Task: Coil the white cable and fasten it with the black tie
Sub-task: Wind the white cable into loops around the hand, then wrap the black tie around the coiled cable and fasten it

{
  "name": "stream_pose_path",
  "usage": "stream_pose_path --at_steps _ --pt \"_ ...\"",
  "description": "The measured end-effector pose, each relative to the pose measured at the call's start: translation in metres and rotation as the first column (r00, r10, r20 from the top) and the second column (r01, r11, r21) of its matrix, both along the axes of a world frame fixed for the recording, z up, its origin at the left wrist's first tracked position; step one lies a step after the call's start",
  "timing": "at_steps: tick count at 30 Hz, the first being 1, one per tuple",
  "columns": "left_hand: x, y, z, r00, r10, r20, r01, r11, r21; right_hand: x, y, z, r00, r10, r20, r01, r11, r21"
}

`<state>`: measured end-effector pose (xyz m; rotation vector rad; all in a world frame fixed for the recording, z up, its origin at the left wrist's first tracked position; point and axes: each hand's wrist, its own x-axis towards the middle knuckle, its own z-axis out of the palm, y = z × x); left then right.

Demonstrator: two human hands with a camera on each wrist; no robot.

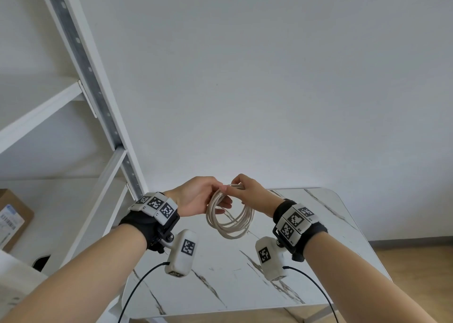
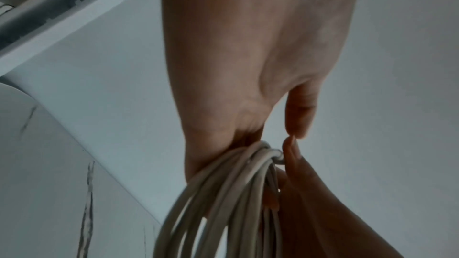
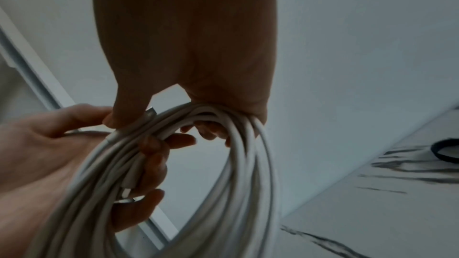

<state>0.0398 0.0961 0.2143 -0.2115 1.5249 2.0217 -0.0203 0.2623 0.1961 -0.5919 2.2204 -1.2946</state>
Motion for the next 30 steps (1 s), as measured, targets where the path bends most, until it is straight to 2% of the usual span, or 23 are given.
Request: stream_pose_path --at_steps 3,5,8,13,22,30 --pt "0.002 -0.004 -0.005 0.999 -0.022 -0.045 0.022 1.0 -0.011 0.0 0.001 -0.006 0.999 -0.043 0.026 0.043 0.999 -0.022" --pt "0.004 -0.006 -0.009 0.997 -0.008 -0.072 0.003 0.997 -0.079 0.001 0.0 -0.01 0.995 -0.081 0.056 0.084 0.996 -0.043" --pt "0.007 -0.004 -0.016 0.992 0.064 -0.112 -0.082 0.984 -0.161 0.003 0.001 -0.013 0.986 -0.131 0.099 0.137 0.989 -0.061" --pt "0.01 0.002 -0.03 0.963 0.195 -0.186 -0.225 0.962 -0.153 0.007 0.004 -0.021 0.959 -0.227 0.167 0.246 0.964 -0.101" --pt "-0.001 0.021 -0.053 0.958 0.257 -0.128 -0.267 0.962 -0.064 0.0 0.013 -0.05 0.927 -0.295 0.232 0.317 0.947 -0.06" --pt "-0.051 0.039 -0.086 0.967 0.251 -0.032 -0.253 0.964 -0.081 -0.055 0.038 -0.085 0.938 -0.246 0.243 0.241 0.969 0.051"
